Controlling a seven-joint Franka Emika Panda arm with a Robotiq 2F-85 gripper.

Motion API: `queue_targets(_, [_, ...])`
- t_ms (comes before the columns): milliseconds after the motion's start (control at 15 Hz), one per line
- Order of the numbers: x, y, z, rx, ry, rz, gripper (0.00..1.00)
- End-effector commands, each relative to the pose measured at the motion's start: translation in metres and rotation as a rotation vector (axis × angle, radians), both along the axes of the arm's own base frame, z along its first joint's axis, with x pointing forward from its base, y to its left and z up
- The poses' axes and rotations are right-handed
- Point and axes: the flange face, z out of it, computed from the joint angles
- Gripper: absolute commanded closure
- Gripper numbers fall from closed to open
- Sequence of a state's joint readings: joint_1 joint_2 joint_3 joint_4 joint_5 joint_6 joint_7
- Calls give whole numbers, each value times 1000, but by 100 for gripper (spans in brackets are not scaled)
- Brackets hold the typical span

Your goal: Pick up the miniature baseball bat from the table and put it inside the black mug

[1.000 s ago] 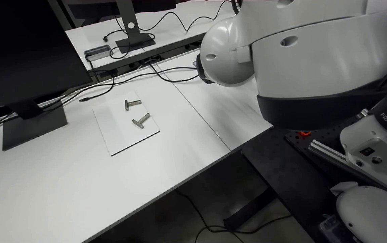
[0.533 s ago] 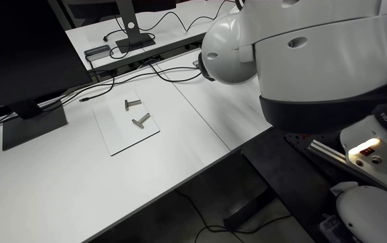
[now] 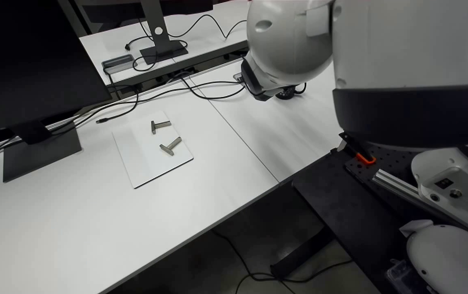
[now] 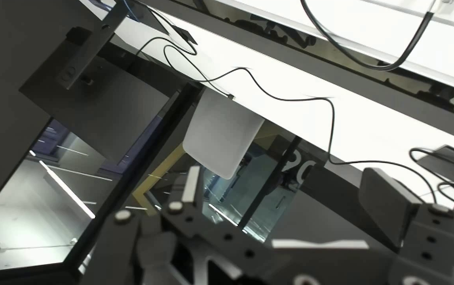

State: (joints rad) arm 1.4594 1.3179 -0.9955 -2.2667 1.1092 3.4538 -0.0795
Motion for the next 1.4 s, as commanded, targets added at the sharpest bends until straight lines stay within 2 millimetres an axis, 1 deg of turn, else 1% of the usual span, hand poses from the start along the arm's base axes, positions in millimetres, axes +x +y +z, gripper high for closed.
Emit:
queue_targets(0, [-11, 11, 23, -33, 107, 68, 0])
queue_targets(133, [-13, 25, 34, -49, 163, 135, 0])
queue_targets(267, [-15, 34, 45, -74, 233, 207, 0])
queue_targets(400, [-17, 34, 57, -105, 273, 252, 0])
queue_targets(467, [-17, 38, 66, -119, 288, 286, 0])
queue_targets(533, [-15, 49, 80, -136, 303, 345, 0])
queue_targets(600, [-15, 51, 88, -157, 320, 381, 0])
queue_targets(867, [-8, 69, 133, -218, 345, 546, 0])
queue_targets(1200, [6, 87, 199, -273, 291, 710, 0])
queue_targets(1333, [12, 91, 226, -279, 257, 767, 0])
